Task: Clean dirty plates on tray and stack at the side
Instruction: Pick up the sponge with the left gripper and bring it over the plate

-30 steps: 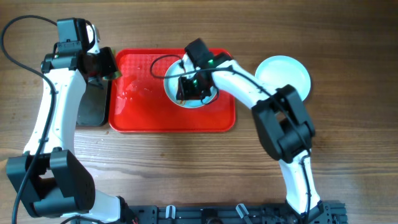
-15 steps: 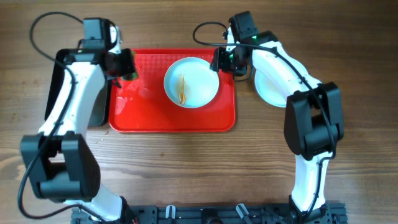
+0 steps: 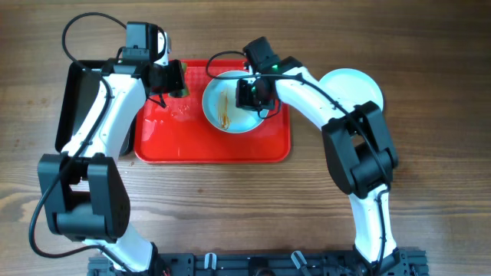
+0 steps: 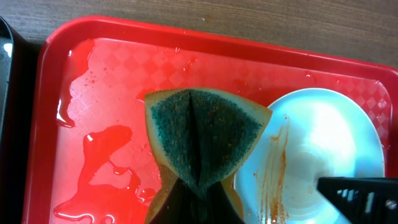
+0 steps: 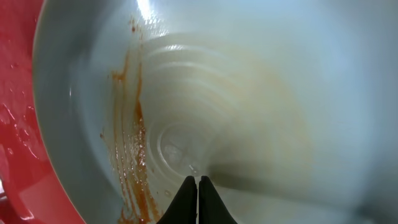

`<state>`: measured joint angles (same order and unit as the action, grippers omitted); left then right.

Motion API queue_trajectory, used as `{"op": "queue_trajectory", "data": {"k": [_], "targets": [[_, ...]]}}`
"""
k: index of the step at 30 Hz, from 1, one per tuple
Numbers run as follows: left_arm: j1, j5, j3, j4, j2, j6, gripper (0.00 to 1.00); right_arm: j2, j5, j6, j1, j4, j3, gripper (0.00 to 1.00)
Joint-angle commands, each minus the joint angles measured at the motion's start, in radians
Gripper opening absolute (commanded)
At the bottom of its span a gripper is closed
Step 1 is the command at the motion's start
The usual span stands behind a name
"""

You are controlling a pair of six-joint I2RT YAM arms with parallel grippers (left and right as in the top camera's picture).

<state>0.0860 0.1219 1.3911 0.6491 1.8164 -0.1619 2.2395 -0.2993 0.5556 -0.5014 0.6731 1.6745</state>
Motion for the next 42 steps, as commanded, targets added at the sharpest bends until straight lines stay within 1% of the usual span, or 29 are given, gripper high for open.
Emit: {"op": "queue_trajectory", "data": {"k": [1, 2, 3, 5, 8, 10, 14, 20, 22, 26, 30, 33, 36, 39, 40, 42], "targets": [[0.002, 0.02, 0.016, -0.006, 0.017, -0.01, 0.04, 0.029, -0.017, -0.019, -0.002, -0.018, -0.007, 0.04], [0.002, 0.02, 0.016, -0.006, 0.017, -0.01, 0.04, 0.029, -0.05, -0.053, -0.001, -0.037, -0.006, 0.06], [0.002, 0.02, 0.016, -0.006, 0.017, -0.01, 0.04, 0.026, -0.09, -0.087, 0.003, -0.044, 0.001, 0.24], [0.002, 0.02, 0.016, -0.006, 0.017, -0.01, 0.04, 0.005, -0.1, -0.115, 0.025, 0.003, 0.044, 0.41], [0.002, 0.02, 0.016, -0.006, 0.017, -0.01, 0.04, -0.039, -0.076, -0.136, 0.075, 0.071, 0.1, 0.54], [0.002, 0.02, 0.016, -0.006, 0.017, -0.01, 0.04, -0.052, -0.014, -0.133, 0.126, 0.127, 0.111, 0.57], [0.002, 0.02, 0.016, -0.006, 0.017, -0.01, 0.04, -0.036, 0.088, -0.134, 0.15, 0.181, 0.097, 0.57], [0.002, 0.02, 0.016, -0.006, 0.017, -0.01, 0.04, 0.015, 0.06, -0.09, 0.119, 0.187, 0.097, 0.51], [0.002, 0.02, 0.016, -0.006, 0.017, -0.01, 0.04, 0.036, 0.06, -0.081, 0.09, 0.175, 0.097, 0.46], [0.002, 0.02, 0.016, -0.006, 0.017, -0.01, 0.04, 0.063, 0.061, -0.064, 0.049, 0.154, 0.097, 0.43], [0.002, 0.02, 0.016, -0.006, 0.017, -0.01, 0.04, 0.064, 0.064, -0.06, 0.026, 0.145, 0.097, 0.35], [0.002, 0.027, 0.016, -0.006, 0.017, -0.01, 0.04, 0.064, 0.052, -0.069, -0.001, 0.131, 0.097, 0.23], [0.002, 0.042, 0.015, -0.006, 0.019, -0.002, 0.04, 0.064, 0.054, -0.09, -0.035, 0.097, 0.097, 0.18], [0.002, 0.052, 0.015, -0.006, 0.045, 0.002, 0.04, 0.065, 0.053, -0.109, -0.045, 0.076, 0.097, 0.06], [0.002, 0.063, 0.015, -0.005, 0.068, 0.013, 0.04, 0.065, 0.053, -0.109, -0.045, 0.074, 0.097, 0.04], [0.002, 0.099, 0.014, -0.002, 0.109, 0.059, 0.04, 0.067, 0.053, -0.111, -0.045, 0.071, 0.097, 0.04]]}}
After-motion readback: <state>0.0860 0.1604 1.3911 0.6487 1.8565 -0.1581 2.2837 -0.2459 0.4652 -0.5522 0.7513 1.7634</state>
